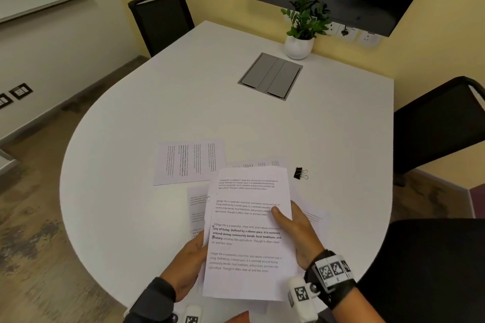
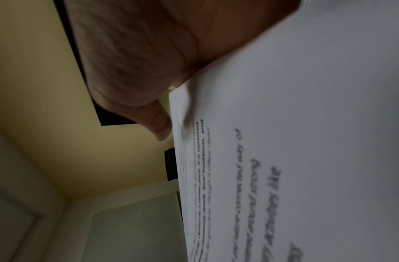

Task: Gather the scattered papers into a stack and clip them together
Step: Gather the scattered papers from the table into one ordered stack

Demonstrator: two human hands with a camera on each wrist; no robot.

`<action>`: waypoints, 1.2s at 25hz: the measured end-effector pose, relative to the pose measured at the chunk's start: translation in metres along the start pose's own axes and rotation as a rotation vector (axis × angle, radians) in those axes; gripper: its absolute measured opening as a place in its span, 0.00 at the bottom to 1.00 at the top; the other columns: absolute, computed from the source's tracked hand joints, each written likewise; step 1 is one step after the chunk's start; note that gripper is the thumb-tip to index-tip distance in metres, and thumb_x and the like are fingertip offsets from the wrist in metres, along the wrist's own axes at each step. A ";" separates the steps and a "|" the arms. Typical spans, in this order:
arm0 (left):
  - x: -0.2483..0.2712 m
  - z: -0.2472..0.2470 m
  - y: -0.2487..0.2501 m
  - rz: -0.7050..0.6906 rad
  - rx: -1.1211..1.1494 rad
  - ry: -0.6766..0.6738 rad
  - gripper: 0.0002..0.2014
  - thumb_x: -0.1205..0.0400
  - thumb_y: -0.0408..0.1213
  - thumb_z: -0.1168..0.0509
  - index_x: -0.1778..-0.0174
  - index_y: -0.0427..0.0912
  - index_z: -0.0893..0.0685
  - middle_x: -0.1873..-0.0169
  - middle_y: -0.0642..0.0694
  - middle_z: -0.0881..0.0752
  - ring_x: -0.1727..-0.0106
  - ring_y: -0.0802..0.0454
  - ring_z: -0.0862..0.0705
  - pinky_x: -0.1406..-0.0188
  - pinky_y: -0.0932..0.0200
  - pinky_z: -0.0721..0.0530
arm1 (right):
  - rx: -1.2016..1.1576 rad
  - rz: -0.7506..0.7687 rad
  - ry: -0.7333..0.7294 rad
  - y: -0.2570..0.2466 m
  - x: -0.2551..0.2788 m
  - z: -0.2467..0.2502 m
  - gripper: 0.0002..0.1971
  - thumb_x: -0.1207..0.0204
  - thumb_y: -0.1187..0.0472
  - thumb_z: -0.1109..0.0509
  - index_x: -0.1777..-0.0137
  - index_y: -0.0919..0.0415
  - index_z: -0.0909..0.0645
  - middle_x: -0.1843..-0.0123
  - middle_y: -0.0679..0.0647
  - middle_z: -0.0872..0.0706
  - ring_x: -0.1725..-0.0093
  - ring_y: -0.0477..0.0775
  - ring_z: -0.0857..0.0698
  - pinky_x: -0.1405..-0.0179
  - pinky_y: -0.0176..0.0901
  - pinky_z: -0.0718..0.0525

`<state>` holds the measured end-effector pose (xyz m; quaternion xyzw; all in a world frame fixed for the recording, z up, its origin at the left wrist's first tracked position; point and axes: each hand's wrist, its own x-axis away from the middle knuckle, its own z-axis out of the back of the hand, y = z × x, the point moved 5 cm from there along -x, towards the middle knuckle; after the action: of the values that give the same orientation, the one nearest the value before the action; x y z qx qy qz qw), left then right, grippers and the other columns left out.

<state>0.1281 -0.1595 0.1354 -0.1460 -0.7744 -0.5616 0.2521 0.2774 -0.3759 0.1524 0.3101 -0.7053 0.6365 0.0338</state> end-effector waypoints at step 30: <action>0.043 0.026 -0.044 0.005 -0.111 0.523 0.18 0.19 0.37 0.23 0.34 0.50 0.12 0.43 0.49 0.04 0.43 0.43 0.04 0.35 0.33 0.11 | 1.261 -0.398 0.298 0.106 -0.143 0.222 0.78 0.52 0.37 0.08 0.09 0.58 0.54 0.10 0.57 0.46 0.11 0.65 0.44 0.14 0.72 0.35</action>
<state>0.0644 -0.1515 0.1179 -0.0114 -0.6509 -0.6210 0.4365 0.4190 -0.5241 -0.0452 0.3035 -0.1163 0.9438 0.0597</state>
